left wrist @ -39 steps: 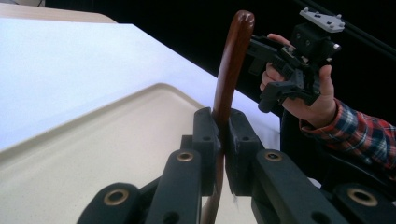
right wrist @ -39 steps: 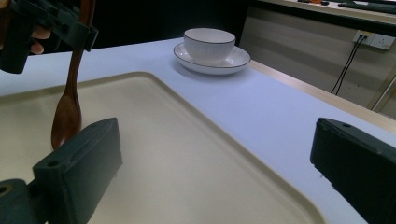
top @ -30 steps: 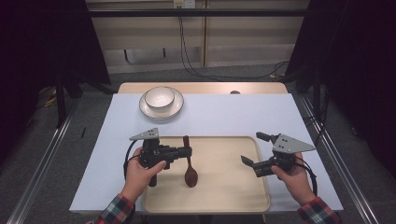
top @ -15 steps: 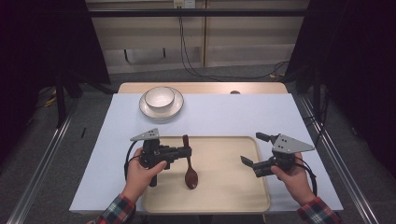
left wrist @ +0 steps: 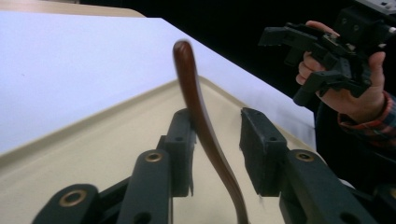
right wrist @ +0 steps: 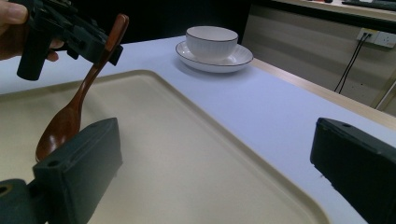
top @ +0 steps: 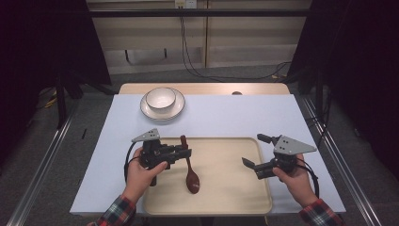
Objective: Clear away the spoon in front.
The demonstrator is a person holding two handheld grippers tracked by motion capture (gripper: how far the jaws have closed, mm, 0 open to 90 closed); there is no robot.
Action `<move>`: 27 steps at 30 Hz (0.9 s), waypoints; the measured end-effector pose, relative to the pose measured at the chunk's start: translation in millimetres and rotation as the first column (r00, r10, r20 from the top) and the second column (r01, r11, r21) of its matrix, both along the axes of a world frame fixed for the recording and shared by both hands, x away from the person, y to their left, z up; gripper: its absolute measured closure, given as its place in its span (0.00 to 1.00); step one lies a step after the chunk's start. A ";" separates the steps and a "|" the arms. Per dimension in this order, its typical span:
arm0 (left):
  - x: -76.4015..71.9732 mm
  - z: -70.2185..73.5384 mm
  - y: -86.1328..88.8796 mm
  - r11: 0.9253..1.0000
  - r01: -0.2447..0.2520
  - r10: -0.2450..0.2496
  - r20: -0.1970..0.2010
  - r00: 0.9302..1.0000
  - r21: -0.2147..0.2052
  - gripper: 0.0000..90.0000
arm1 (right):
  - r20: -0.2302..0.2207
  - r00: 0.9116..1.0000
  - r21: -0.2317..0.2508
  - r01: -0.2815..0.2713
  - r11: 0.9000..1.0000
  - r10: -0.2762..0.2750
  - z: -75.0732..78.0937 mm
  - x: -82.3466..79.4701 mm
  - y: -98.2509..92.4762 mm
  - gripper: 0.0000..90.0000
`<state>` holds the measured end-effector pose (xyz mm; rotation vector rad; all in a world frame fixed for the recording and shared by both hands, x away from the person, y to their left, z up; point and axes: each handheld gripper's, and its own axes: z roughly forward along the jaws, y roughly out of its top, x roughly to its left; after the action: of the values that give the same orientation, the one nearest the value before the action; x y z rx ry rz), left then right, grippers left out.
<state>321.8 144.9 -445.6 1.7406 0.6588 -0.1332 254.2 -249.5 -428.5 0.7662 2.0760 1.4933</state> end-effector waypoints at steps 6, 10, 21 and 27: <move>5.0 0.7 1.5 1.000 -0.023 0.022 0.043 0.999 0.020 0.67 | 0.002 1.000 0.005 0.001 1.000 -0.001 -0.3 0.5 0.7 0.02; 7.2 1.6 1.0 1.000 -0.022 0.022 0.036 0.999 0.014 0.66 | 0.001 1.000 -0.002 0.001 1.000 -0.001 -0.5 0.6 0.6 0.02; 8.6 0.2 -2.7 0.996 -0.051 0.043 0.105 0.994 0.070 0.48 | 0.001 1.000 0.002 0.001 1.000 -0.001 0.2 0.1 0.2 0.02; 7.5 1.5 -4.1 0.997 -0.047 0.040 0.121 0.992 0.057 0.44 | 0.004 1.000 0.001 0.003 1.000 -0.003 0.2 0.2 0.1 0.02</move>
<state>329.3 140.8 -444.1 1.7752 0.6182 0.0214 254.4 -249.4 -428.3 0.7657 2.0711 1.4928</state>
